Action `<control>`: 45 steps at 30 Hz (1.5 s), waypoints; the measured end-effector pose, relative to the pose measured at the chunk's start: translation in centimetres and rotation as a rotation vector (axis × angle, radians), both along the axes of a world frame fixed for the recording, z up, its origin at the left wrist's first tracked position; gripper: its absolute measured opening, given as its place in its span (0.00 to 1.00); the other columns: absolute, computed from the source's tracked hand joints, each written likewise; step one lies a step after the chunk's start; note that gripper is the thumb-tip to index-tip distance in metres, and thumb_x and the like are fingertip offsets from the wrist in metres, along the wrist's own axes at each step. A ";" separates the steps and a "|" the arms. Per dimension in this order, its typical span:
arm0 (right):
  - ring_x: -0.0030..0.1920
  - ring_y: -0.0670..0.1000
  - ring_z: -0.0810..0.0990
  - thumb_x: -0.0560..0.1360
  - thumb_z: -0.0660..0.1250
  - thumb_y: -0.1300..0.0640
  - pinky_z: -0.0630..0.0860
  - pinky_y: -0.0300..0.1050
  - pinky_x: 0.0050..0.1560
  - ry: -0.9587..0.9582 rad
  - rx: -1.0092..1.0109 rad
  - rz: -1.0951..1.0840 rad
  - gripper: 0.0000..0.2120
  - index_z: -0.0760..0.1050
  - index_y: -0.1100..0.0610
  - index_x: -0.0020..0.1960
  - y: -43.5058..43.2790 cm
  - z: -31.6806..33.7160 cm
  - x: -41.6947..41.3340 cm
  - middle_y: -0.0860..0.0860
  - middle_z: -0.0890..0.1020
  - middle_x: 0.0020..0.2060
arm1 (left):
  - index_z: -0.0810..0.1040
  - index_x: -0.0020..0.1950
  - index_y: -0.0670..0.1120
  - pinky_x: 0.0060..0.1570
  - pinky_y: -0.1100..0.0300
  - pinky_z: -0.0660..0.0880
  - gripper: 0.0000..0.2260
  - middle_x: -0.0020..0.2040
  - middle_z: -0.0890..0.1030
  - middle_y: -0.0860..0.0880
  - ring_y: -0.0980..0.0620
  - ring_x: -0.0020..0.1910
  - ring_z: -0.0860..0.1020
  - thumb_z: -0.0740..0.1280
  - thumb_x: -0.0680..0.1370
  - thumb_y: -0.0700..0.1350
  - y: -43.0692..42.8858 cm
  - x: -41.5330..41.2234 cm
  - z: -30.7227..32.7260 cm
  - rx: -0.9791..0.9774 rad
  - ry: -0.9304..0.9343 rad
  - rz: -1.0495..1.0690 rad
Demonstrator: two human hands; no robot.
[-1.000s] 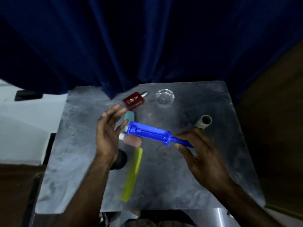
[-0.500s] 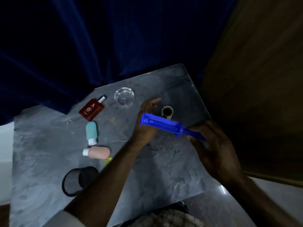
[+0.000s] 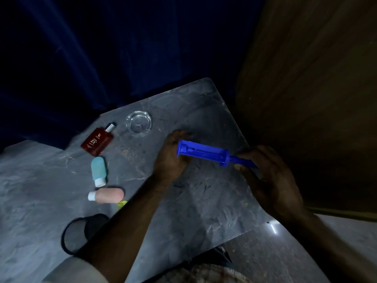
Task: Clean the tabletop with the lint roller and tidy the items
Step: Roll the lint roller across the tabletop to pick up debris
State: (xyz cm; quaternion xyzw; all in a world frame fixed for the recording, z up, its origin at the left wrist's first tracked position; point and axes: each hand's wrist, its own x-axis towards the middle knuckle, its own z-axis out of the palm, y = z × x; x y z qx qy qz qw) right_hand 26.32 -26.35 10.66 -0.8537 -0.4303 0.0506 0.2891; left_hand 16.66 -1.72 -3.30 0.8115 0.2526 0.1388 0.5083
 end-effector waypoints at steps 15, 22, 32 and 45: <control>0.49 0.51 0.77 0.81 0.68 0.58 0.75 0.47 0.50 -0.060 0.048 -0.060 0.08 0.81 0.59 0.57 -1.8 2.0 -2.6 0.51 0.80 0.49 | 0.88 0.53 0.53 0.47 0.59 0.85 0.23 0.54 0.89 0.50 0.55 0.52 0.88 0.58 0.84 0.31 -0.6 -4.5 5.2 -0.814 -0.094 0.319; 0.48 0.52 0.77 0.80 0.68 0.56 0.75 0.50 0.50 -0.105 0.105 -0.039 0.07 0.81 0.57 0.56 -0.9 5.4 -3.1 0.49 0.79 0.48 | 0.91 0.49 0.44 0.43 0.58 0.86 0.13 0.53 0.90 0.45 0.50 0.49 0.90 0.66 0.79 0.45 1.0 -9.8 11.7 -1.364 -0.456 0.448; 0.49 0.53 0.77 0.81 0.66 0.55 0.76 0.56 0.50 -0.185 0.103 0.088 0.10 0.82 0.58 0.57 2.5 9.7 -4.5 0.50 0.80 0.49 | 0.89 0.58 0.46 0.52 0.55 0.86 0.13 0.62 0.87 0.46 0.49 0.57 0.88 0.70 0.77 0.47 2.7 -14.9 20.2 -1.156 -0.483 0.229; 0.48 0.61 0.80 0.83 0.65 0.58 0.75 0.62 0.46 -0.508 0.156 0.459 0.11 0.83 0.63 0.58 7.6 16.8 -5.1 0.58 0.83 0.52 | 0.84 0.59 0.48 0.53 0.55 0.86 0.10 0.59 0.87 0.48 0.49 0.59 0.87 0.70 0.79 0.44 2.5 -18.1 27.3 -0.697 -0.443 0.053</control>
